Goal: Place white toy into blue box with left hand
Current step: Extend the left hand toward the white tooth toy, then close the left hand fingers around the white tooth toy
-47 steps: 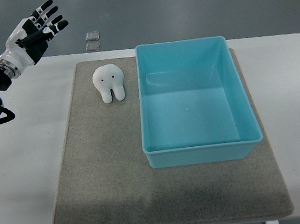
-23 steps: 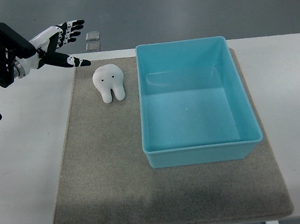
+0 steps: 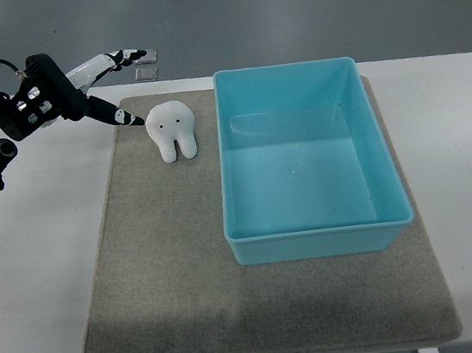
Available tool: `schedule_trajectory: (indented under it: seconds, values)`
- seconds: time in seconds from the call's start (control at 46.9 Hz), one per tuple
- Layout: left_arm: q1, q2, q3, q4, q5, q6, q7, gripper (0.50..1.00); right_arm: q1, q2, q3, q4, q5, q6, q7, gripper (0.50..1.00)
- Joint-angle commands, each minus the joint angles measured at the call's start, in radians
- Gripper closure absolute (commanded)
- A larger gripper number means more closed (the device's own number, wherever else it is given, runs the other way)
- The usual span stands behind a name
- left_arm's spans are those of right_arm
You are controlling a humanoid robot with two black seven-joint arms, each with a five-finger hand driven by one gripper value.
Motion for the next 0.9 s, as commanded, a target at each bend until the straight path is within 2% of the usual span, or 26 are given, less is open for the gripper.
schedule_trajectory:
  seconds: [0.0, 0.192, 0.32, 0.491, 0.64, 0.874]
  values:
    - [-0.001, 0.000, 0.017, -0.017, 0.001, 0.000, 0.000, 0.525, 0.000, 0.000, 0.000, 0.000, 0.000, 0.000, 0.000, 0.564]
    - [-0.006, -0.018, 0.062, -0.021, 0.007, 0.009, 0.000, 0.531, 0.000, 0.000, 0.000, 0.000, 0.000, 0.000, 0.000, 0.564]
    - [-0.007, -0.037, 0.088, -0.015, 0.013, 0.020, 0.000, 0.559, 0.000, 0.000, 0.000, 0.000, 0.000, 0.000, 0.001, 0.564]
    - [-0.019, -0.057, 0.132, -0.009, 0.031, 0.078, 0.002, 0.561, 0.000, 0.000, 0.000, 0.000, 0.000, 0.000, -0.001, 0.564]
    - [-0.029, -0.074, 0.143, -0.006, 0.033, 0.098, 0.002, 0.561, 0.000, 0.000, 0.000, 0.000, 0.000, 0.000, -0.001, 0.564]
    - [-0.030, -0.112, 0.143, 0.052, 0.079, 0.104, 0.002, 0.583, 0.000, 0.000, 0.000, 0.000, 0.000, 0.000, -0.001, 0.564]
